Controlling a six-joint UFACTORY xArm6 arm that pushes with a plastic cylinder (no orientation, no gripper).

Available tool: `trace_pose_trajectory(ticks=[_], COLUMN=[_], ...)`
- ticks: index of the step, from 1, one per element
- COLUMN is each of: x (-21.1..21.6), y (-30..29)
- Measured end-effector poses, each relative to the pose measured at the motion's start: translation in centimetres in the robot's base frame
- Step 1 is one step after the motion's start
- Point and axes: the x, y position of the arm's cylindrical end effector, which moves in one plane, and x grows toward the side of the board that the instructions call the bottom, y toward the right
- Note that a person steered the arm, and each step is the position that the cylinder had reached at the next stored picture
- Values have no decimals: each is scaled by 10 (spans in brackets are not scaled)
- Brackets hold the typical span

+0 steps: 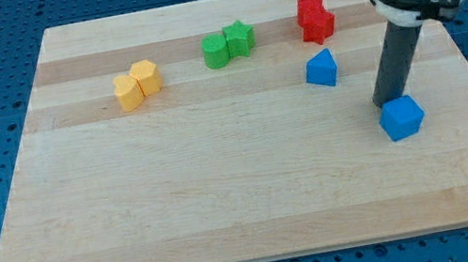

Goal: Push blue triangle towards the center right

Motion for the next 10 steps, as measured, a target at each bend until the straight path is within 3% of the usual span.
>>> trace_pose_trajectory(ticks=[5,6,8,10], x=[67,52,-2,-86], y=[-1,-19,-127,-167])
